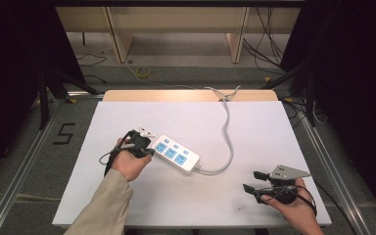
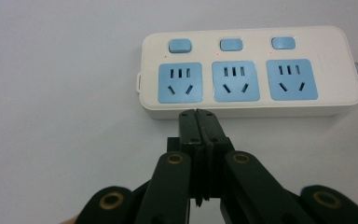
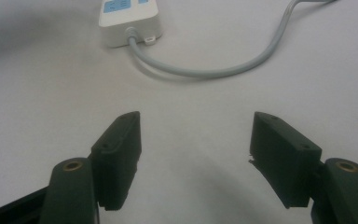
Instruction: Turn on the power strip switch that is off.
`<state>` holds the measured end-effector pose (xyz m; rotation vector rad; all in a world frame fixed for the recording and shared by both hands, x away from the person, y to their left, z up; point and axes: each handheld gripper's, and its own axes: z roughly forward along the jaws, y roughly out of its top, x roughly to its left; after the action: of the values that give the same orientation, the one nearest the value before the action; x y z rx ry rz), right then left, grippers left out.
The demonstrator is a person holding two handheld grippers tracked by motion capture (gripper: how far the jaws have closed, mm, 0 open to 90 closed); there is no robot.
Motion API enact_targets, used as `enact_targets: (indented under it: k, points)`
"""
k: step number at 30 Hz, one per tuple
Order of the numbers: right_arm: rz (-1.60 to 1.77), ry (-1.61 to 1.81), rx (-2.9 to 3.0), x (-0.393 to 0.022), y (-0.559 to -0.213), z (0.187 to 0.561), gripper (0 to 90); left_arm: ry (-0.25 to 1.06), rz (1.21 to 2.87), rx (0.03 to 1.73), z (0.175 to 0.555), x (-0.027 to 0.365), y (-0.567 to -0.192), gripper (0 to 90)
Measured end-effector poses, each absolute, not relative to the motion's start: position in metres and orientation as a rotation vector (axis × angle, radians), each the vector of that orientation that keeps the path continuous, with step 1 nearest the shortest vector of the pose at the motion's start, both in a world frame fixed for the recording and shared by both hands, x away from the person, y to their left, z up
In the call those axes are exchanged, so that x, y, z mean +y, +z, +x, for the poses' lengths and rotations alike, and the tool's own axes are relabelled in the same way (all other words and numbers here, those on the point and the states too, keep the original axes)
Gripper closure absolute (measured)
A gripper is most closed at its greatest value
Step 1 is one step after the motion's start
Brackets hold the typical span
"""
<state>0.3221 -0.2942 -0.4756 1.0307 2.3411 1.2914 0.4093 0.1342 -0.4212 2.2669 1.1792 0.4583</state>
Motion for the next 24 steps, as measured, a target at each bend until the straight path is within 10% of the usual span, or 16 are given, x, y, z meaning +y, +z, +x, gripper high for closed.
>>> enact_targets:
  k: [24]
  points:
    - [1.032,1.291,2.342,-0.294,-0.476,0.323,34.7,0.465,2.3,1.163,0.427,0.122,-0.414,89.8]
